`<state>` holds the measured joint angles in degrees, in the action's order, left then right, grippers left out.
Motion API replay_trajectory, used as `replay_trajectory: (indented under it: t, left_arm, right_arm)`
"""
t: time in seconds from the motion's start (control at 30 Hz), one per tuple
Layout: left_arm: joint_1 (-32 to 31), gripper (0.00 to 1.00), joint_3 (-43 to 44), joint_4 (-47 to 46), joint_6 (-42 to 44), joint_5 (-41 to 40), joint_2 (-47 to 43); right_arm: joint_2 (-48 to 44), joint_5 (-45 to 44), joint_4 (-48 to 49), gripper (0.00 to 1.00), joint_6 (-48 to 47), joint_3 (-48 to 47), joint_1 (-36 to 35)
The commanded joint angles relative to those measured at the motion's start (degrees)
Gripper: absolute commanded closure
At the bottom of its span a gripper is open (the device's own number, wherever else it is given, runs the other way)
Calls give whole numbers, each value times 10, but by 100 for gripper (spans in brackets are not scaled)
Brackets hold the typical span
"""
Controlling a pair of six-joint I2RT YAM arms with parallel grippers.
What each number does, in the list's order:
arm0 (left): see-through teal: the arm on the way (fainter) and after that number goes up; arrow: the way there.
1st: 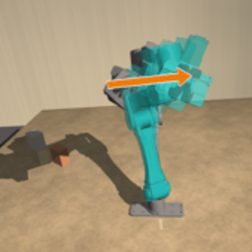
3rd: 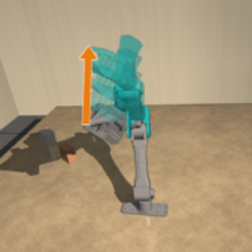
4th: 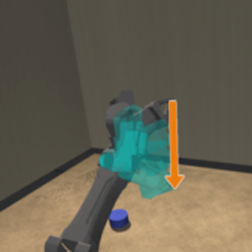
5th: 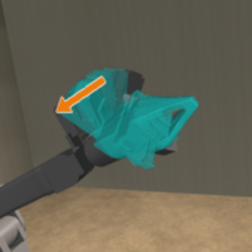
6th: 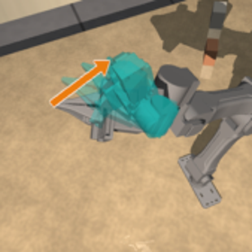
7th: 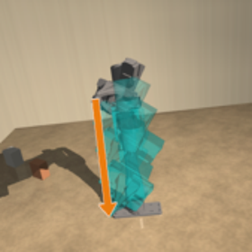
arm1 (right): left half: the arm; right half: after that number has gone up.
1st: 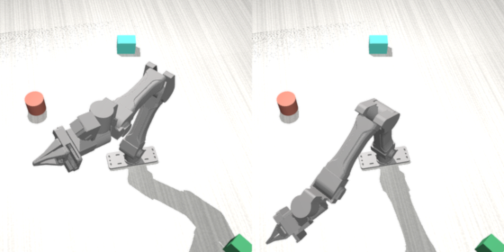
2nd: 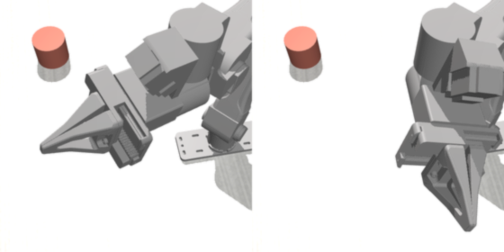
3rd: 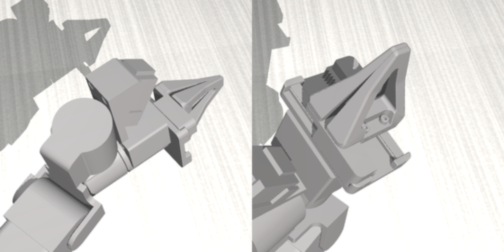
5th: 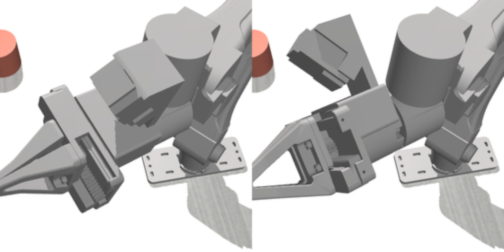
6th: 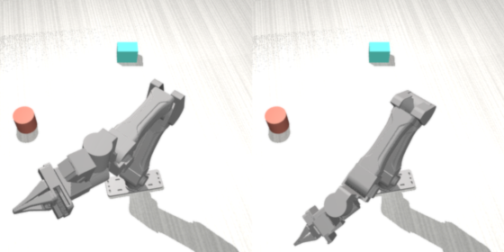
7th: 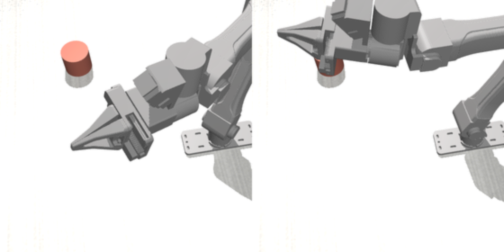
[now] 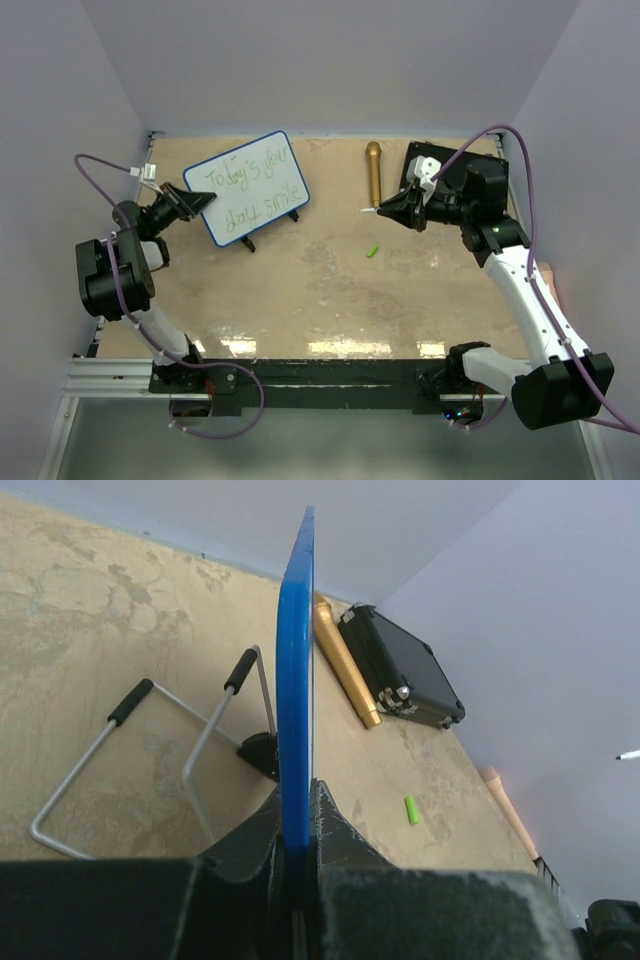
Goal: Write a sentence on the whiteboard
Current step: Place the whiteboard on the whiteboard stand.
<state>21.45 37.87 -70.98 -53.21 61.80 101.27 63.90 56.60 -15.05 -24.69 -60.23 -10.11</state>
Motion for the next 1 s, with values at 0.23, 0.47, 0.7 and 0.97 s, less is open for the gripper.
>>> replay_trajectory:
  t: [0.23, 0.47, 0.7, 0.97]
  left_arm:
    - [24, 100, 30, -373, -11, -14, 23]
    - [24, 100, 4, -374, 30, -1, 51]
    - [25, 91, -24, -320, 93, 3, 55]
    - [38, 79, -33, -329, 138, 6, 66]
  right_arm:
    - [3, 10, 11, 100, -6, 1, 2]
    - [7, 9, 10, 100, -7, 2, 2]
    - [10, 11, 2, 100, -12, -1, 1]
    - [13, 15, -1, 100, -13, -2, 1]
